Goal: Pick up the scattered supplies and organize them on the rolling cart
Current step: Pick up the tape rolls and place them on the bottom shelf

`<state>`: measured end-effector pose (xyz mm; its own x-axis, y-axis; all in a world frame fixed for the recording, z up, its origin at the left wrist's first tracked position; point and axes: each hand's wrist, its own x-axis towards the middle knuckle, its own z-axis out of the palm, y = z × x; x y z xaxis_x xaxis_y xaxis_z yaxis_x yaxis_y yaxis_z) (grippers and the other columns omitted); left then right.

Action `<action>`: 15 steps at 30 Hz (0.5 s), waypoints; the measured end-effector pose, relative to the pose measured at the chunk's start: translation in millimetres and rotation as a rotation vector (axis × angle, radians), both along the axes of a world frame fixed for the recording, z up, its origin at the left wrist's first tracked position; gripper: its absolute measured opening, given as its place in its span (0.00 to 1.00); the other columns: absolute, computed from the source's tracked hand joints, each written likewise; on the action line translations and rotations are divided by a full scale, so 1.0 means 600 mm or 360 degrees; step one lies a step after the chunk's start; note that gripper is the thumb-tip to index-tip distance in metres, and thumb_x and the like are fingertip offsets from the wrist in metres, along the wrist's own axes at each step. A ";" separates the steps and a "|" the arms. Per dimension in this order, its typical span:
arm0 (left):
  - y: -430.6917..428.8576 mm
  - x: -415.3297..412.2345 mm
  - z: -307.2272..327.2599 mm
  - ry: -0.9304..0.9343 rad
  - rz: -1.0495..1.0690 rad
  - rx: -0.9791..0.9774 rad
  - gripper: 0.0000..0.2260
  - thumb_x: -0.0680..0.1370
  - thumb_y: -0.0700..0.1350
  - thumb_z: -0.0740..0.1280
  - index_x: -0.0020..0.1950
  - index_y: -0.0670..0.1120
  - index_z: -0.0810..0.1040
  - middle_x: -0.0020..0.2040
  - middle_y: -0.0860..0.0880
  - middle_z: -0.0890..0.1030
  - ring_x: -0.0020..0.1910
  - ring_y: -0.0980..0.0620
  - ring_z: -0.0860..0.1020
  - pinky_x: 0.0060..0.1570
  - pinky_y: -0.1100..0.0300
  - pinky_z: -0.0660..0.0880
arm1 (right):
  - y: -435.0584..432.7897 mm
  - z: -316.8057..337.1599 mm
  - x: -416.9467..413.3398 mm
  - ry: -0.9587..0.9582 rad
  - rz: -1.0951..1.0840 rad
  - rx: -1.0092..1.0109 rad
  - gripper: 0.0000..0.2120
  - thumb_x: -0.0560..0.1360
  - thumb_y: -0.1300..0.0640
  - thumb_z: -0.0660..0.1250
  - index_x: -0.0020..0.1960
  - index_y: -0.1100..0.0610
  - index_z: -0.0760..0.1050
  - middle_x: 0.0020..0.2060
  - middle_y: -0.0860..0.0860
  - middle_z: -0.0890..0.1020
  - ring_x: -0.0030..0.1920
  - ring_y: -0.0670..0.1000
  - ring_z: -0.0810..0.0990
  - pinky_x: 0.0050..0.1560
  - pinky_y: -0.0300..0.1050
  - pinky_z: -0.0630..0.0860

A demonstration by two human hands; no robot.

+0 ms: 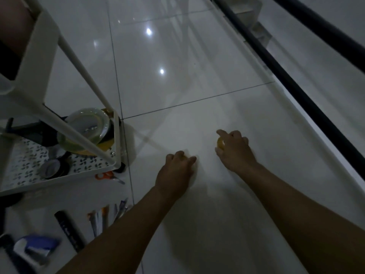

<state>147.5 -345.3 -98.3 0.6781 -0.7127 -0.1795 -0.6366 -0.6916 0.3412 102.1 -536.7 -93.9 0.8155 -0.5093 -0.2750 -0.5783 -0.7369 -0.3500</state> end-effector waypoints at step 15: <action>0.223 -0.011 0.087 0.0262 0.0372 -0.0318 0.21 0.77 0.45 0.67 0.69 0.45 0.72 0.66 0.43 0.74 0.65 0.42 0.71 0.63 0.58 0.68 | 0.217 0.094 -0.018 -0.0061 0.0364 0.0315 0.23 0.72 0.56 0.70 0.67 0.53 0.73 0.60 0.57 0.75 0.58 0.57 0.76 0.58 0.45 0.72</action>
<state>140.6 -211.2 -46.3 0.8007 -0.5736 -0.1728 -0.3939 -0.7214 0.5695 91.2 -406.6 -37.4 0.9146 -0.2511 -0.3171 -0.3888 -0.7619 -0.5181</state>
